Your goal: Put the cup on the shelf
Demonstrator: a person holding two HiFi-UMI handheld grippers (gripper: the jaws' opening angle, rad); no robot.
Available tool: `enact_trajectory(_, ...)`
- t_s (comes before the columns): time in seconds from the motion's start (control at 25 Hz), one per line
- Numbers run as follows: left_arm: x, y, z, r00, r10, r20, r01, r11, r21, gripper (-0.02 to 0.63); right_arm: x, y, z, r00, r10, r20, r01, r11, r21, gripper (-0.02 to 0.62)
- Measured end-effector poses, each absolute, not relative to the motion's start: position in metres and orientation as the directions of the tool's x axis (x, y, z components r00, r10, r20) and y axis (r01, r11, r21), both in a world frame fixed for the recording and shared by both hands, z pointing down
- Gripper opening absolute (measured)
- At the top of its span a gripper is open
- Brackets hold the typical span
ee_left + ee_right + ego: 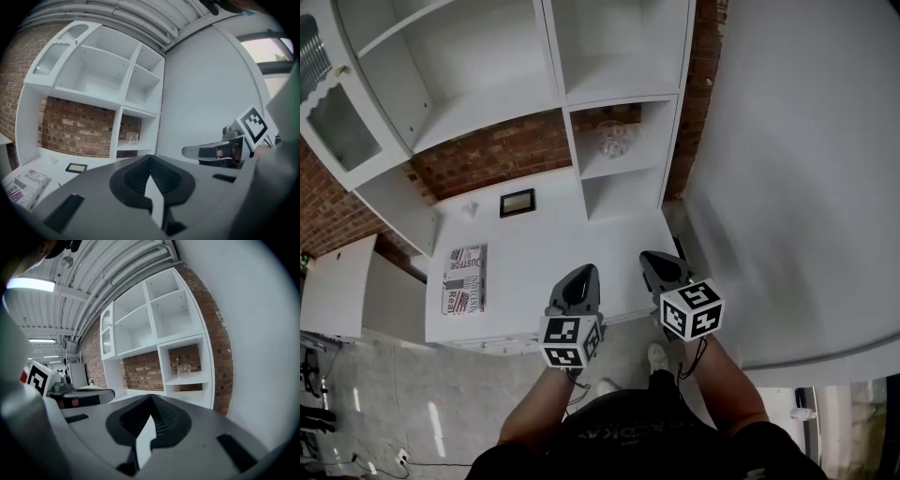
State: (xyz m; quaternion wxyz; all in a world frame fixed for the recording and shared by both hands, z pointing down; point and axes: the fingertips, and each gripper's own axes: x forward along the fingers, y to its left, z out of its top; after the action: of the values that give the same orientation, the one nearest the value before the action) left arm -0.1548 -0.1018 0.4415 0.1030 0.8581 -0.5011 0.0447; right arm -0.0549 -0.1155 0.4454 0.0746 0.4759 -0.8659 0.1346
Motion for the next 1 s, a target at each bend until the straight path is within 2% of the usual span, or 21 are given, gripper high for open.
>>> enact_trajectory(0.44,-0.143,-0.078,0.431,0.547,-0.822,0.158,-0.837,-0.531,0.136,0.005,-0.047,-0.086,0.438,-0.495,-0.834,0.245,-0.869,0.47,-0.157,0.0)
enact_trajectory(1.0,-0.145,-0.068,0.424,0.537,-0.83,0.15,-0.843,-0.523,0.126,0.005,-0.052,-0.08,0.431,-0.513,-0.827,0.232,-0.858,0.488,-0.16,0.0)
